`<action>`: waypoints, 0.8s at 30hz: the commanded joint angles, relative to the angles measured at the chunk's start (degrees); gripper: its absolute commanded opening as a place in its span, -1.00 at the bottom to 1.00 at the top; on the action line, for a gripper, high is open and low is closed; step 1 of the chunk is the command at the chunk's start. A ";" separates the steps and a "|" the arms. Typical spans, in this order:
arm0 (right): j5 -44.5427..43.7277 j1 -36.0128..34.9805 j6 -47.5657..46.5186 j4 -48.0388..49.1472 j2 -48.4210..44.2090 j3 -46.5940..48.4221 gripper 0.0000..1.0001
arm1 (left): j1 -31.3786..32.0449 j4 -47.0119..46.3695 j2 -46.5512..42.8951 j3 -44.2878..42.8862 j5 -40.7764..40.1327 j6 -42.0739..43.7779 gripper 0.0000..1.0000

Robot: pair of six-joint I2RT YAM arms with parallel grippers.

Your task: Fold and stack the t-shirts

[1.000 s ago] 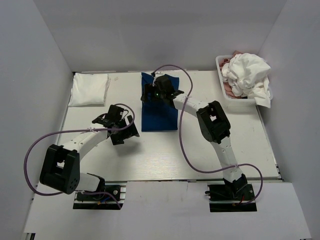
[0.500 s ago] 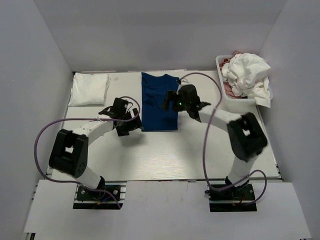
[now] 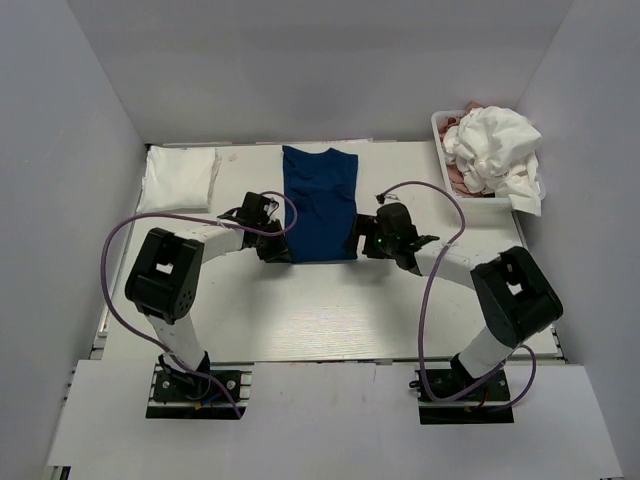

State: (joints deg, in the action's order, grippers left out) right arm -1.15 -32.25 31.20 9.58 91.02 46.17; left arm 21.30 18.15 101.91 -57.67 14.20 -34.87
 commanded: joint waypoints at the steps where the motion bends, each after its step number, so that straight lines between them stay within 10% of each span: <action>1: -1.23 0.34 1.05 -0.09 2.40 1.64 0.81 | 1.11 0.66 3.12 0.98 1.62 0.77 -0.40; 5: -0.18 0.34 2.28 -0.09 5.47 2.78 0.64 | 1.82 0.66 3.12 1.51 0.14 0.77 -1.00; 10: 4.04 0.08 3.86 -0.36 9.61 4.80 0.28 | 1.82 0.66 1.81 2.03 -0.57 0.77 -1.00; 19: 4.66 -0.18 3.69 -1.94 6.54 2.96 -1.00 | 2.42 -0.66 -3.90 5.19 1.61 0.25 -1.00; 24: 6.85 -0.62 1.94 -8.42 0.05 -0.38 -1.00 | 4.62 0.13 -12.42 10.28 4.52 -0.81 -1.00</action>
State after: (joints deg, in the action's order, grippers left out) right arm 4.03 -32.49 34.39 6.35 96.44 47.55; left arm 24.14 15.92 95.74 -50.04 16.56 -35.44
